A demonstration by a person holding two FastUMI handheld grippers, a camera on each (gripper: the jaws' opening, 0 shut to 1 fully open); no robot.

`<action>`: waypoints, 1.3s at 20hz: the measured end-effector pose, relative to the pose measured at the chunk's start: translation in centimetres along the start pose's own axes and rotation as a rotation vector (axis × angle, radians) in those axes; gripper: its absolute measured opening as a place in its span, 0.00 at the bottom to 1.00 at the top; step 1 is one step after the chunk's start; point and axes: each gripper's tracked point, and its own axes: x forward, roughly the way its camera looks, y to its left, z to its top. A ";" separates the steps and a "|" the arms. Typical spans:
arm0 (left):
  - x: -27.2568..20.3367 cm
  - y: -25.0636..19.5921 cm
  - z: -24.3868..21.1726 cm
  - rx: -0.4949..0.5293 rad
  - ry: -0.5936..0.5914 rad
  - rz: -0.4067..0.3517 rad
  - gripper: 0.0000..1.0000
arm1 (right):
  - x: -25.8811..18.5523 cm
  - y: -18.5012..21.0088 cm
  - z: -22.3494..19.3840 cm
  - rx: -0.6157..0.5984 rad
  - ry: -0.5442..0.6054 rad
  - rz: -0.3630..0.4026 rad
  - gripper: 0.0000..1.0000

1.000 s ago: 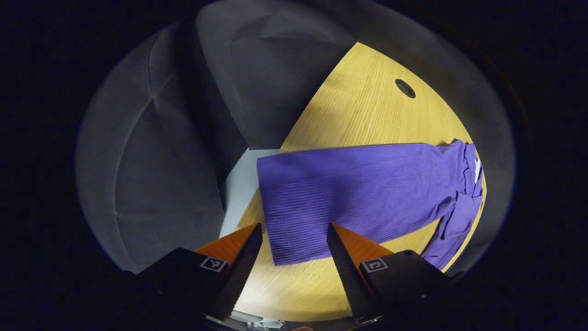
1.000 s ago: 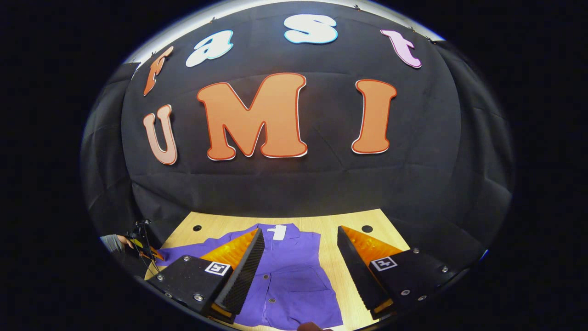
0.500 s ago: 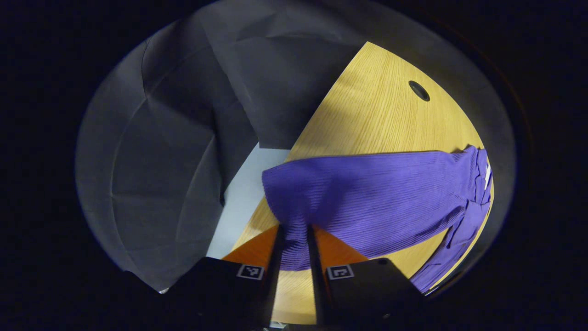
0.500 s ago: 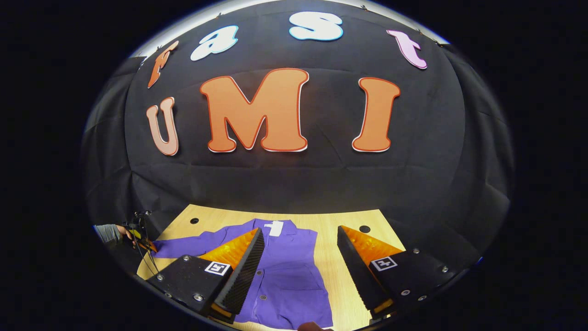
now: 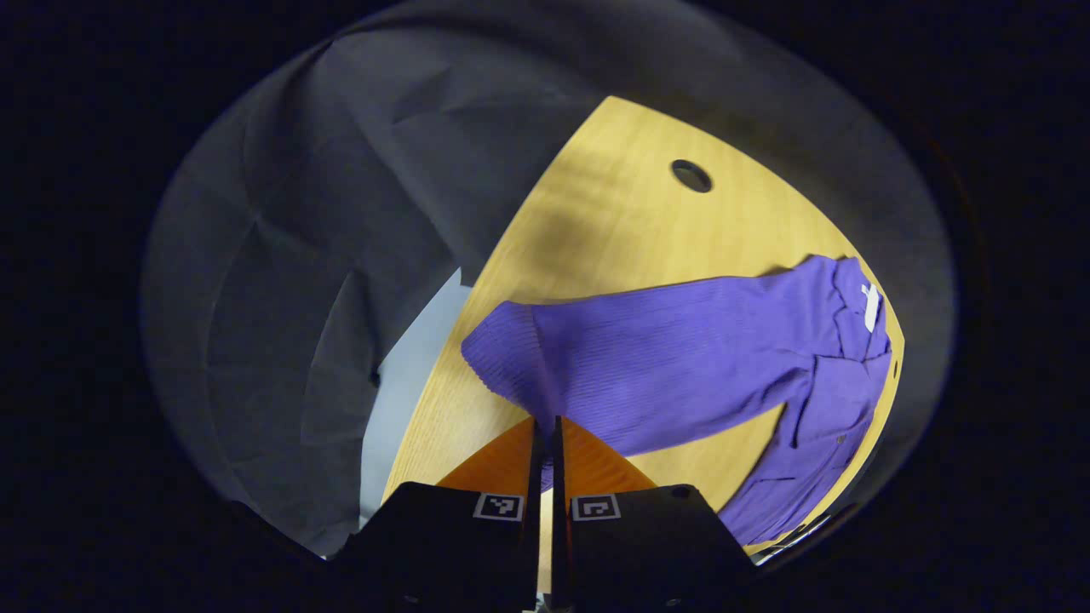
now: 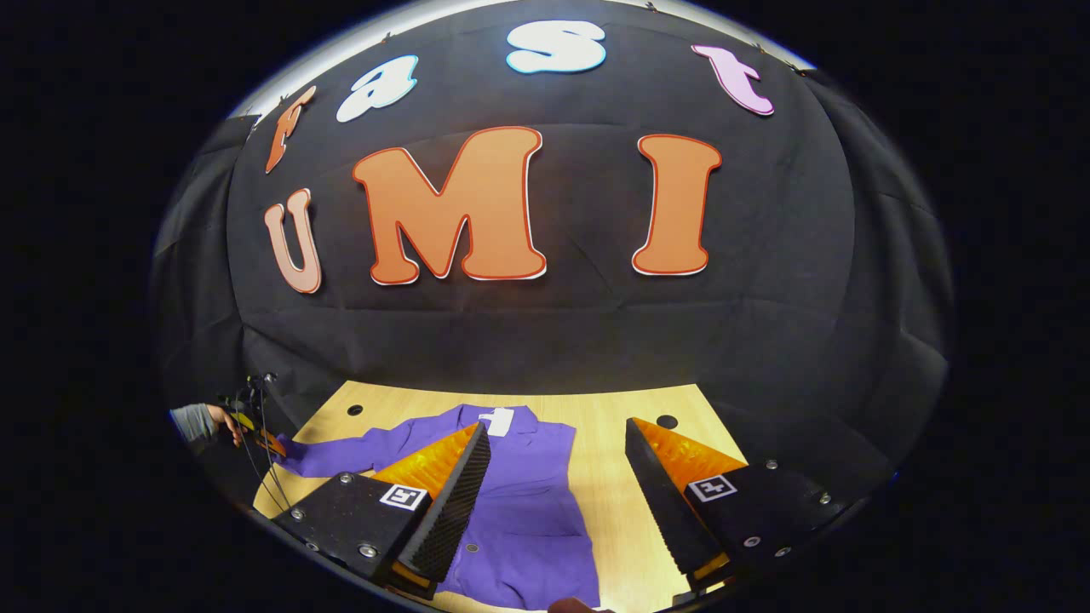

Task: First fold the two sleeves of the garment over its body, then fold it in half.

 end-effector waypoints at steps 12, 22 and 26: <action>-14.2 -17.6 2.9 0.336 -0.180 -0.126 0.07 | 0.1 -3.0 -1.0 -0.106 -0.022 0.024 0.95; -19.1 -38.3 2.3 0.598 -0.242 -0.228 0.07 | -0.9 -7.6 -3.0 -0.057 -0.012 0.021 0.95; -19.3 -45.0 0.9 0.674 -0.233 -0.268 0.07 | -1.4 -10.1 -3.3 -0.018 -0.016 0.004 0.95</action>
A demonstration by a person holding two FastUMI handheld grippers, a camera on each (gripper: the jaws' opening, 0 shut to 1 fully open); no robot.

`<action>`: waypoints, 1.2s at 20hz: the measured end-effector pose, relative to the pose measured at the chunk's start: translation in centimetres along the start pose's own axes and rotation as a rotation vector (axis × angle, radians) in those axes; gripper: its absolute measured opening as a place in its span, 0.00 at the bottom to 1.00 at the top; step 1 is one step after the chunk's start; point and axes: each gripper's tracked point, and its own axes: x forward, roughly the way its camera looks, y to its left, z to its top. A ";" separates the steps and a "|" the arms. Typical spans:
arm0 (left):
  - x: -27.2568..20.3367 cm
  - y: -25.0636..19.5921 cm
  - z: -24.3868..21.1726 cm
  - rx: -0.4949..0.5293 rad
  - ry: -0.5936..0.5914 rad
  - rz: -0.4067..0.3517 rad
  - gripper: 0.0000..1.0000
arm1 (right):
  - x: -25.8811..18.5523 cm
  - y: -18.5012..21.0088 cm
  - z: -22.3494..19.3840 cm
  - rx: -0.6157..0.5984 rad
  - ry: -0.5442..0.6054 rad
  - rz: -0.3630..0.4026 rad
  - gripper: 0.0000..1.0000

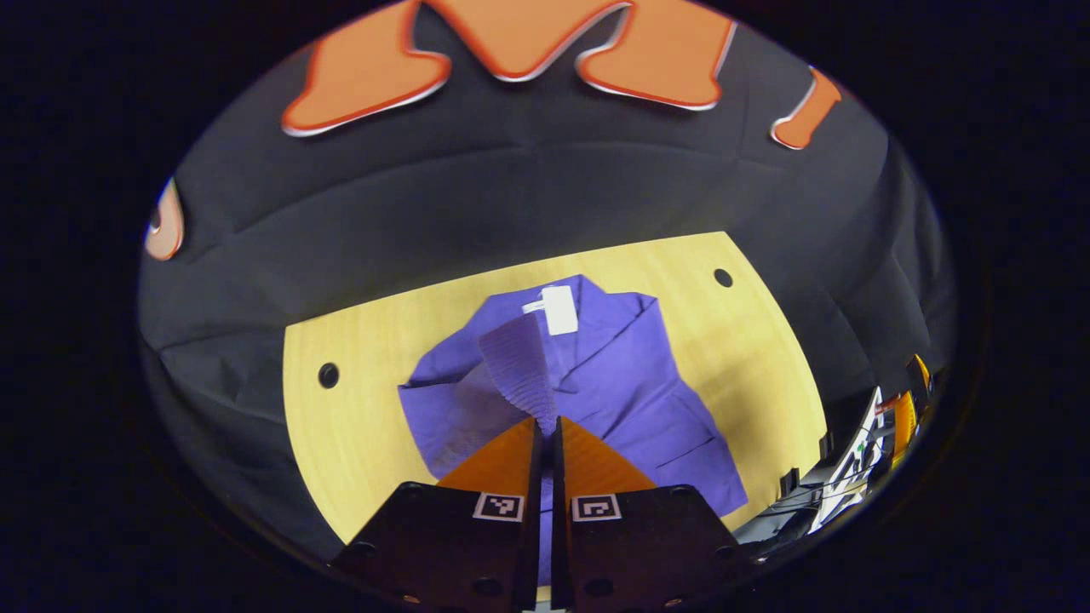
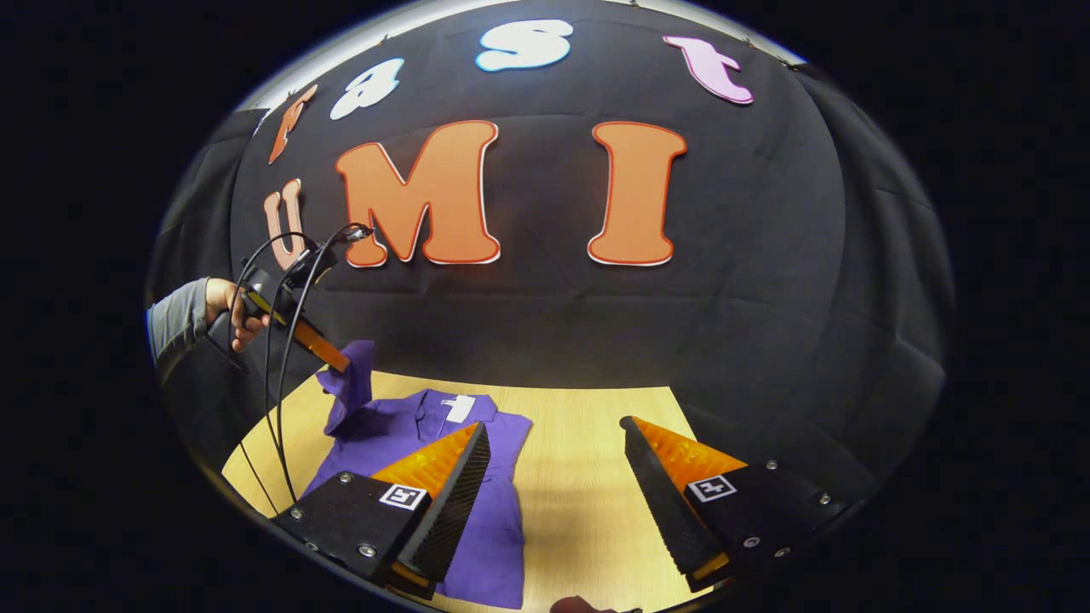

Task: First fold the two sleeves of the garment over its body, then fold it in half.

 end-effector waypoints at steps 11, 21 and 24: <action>5.3 -11.2 3.8 0.066 -0.049 -0.150 0.29 | 0.6 -3.9 -3.7 0.058 0.063 -0.032 0.95; 1.0 -1.9 -4.3 -0.021 -0.107 -0.046 0.85 | 2.5 0.7 -8.1 0.030 0.190 0.021 0.96; -0.7 2.7 -8.3 -0.036 -0.133 0.072 0.93 | 2.5 2.6 -10.9 0.023 0.265 0.036 0.96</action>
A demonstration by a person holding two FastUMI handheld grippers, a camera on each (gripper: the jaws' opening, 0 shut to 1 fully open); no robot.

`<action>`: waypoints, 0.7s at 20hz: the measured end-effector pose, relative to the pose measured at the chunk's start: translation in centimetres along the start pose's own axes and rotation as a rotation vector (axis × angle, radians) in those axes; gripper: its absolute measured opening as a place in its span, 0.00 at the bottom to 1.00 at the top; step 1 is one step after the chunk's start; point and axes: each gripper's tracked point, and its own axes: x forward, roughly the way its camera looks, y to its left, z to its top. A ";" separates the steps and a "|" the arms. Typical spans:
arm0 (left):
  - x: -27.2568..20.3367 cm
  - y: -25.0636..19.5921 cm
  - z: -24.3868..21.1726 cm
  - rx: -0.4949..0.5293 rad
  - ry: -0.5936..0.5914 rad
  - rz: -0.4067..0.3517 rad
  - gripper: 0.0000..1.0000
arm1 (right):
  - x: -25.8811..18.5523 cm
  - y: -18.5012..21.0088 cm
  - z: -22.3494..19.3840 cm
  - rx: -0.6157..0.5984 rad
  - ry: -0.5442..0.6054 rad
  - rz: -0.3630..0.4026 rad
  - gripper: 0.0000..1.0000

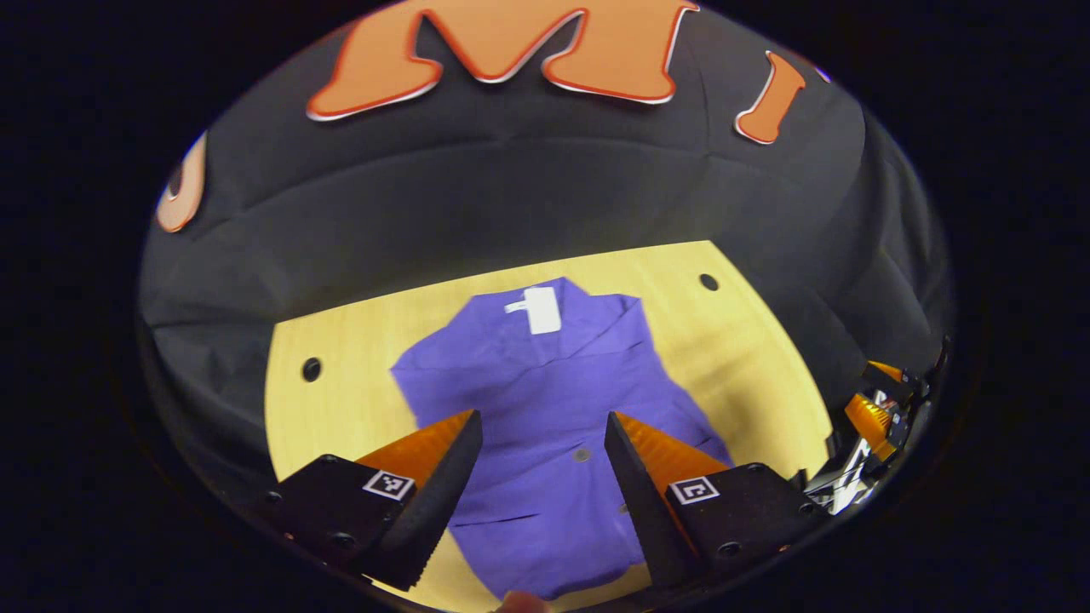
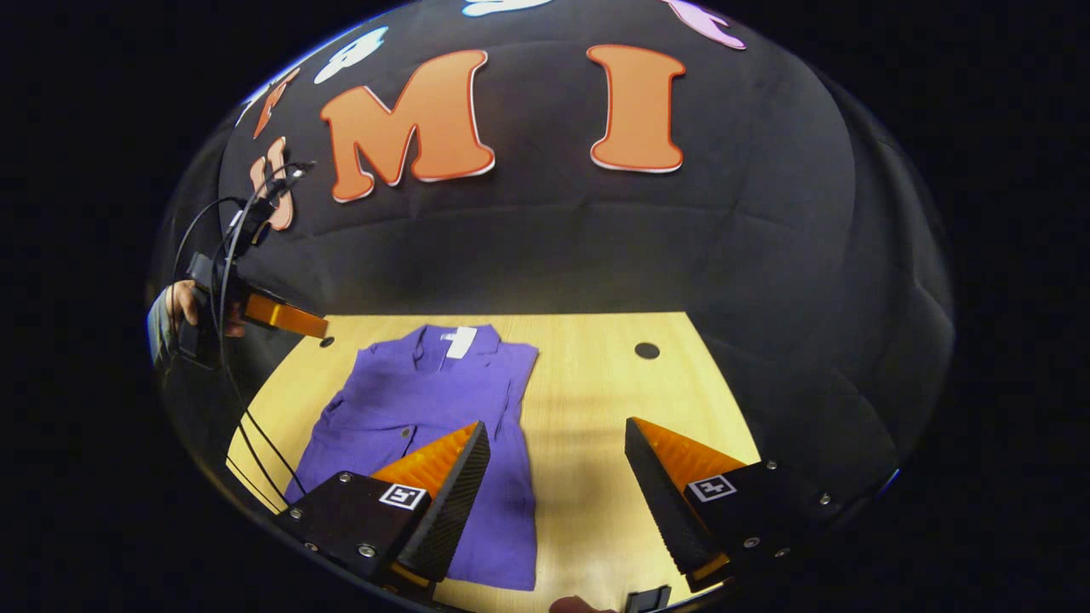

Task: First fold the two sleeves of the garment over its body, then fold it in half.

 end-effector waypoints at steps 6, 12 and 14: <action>-2.8 4.9 -9.6 -0.075 0.033 0.106 0.95 | 0.8 2.0 -6.0 -0.027 0.150 -0.001 0.96; -1.8 6.4 -18.1 -0.132 0.103 0.161 0.95 | 0.2 3.3 -12.2 -0.051 0.295 -0.001 0.96; -2.1 5.9 -21.3 -0.140 0.135 0.157 0.95 | 0.2 4.1 -14.9 -0.047 0.347 0.007 0.96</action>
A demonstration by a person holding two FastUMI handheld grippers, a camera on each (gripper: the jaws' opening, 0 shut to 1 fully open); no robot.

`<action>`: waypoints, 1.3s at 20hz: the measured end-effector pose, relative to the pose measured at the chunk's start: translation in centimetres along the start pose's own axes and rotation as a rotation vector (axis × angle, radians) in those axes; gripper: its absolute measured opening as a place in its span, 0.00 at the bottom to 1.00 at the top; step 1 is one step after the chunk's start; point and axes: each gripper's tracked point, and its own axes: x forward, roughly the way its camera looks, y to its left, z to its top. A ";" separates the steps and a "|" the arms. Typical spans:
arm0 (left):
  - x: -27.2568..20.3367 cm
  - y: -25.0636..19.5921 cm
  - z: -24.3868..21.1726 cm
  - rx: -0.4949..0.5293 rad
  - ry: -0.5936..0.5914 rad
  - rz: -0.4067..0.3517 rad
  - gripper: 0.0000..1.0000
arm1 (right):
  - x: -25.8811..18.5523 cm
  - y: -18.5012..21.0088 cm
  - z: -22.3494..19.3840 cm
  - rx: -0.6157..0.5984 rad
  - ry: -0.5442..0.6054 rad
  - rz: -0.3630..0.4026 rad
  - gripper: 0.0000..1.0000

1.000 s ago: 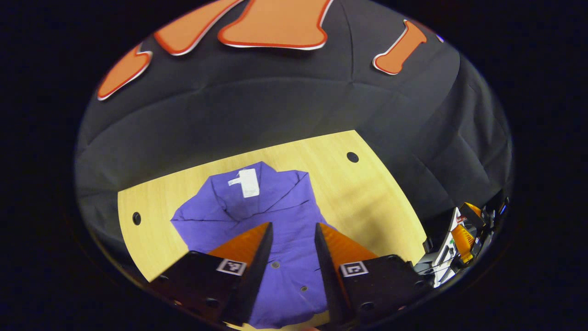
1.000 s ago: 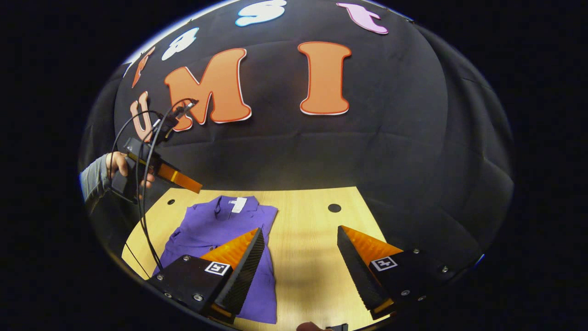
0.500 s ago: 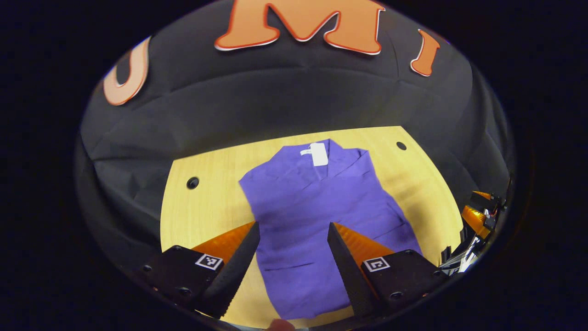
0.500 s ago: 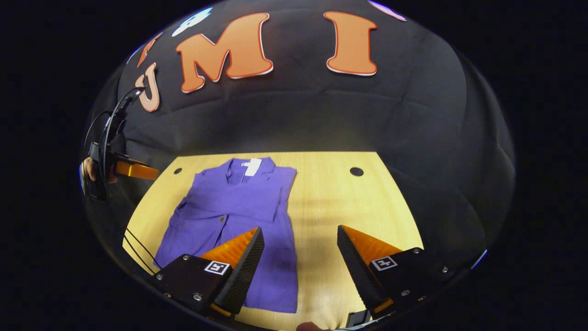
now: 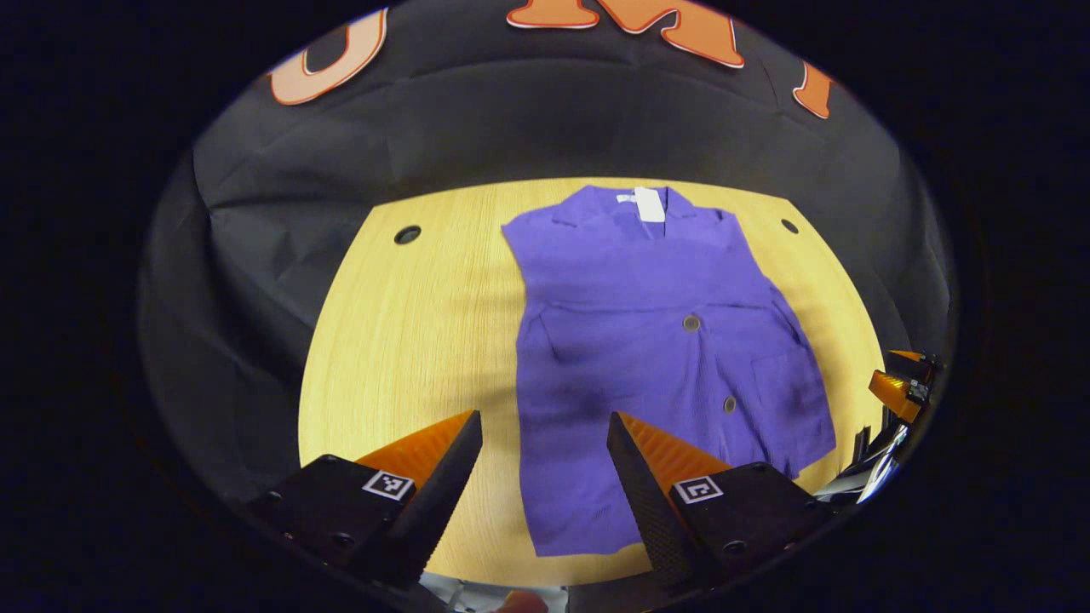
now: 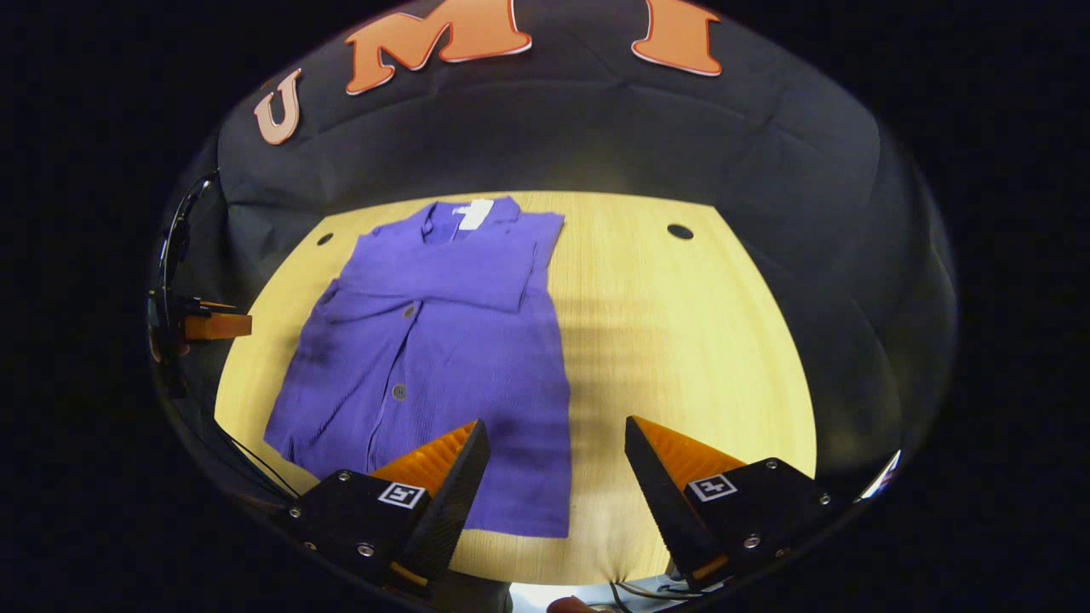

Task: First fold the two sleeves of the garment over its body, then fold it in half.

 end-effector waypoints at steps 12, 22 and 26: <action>5.4 1.3 -11.6 -0.042 0.204 0.022 0.93 | 2.8 1.1 -10.7 0.045 0.243 0.043 0.97; 7.1 1.4 -16.4 -0.104 0.297 0.035 0.93 | 4.1 1.1 -13.2 0.056 0.318 0.035 0.97; 7.3 1.4 -16.9 -0.197 0.329 0.013 0.90 | 4.2 1.1 -13.0 0.047 0.335 0.025 0.93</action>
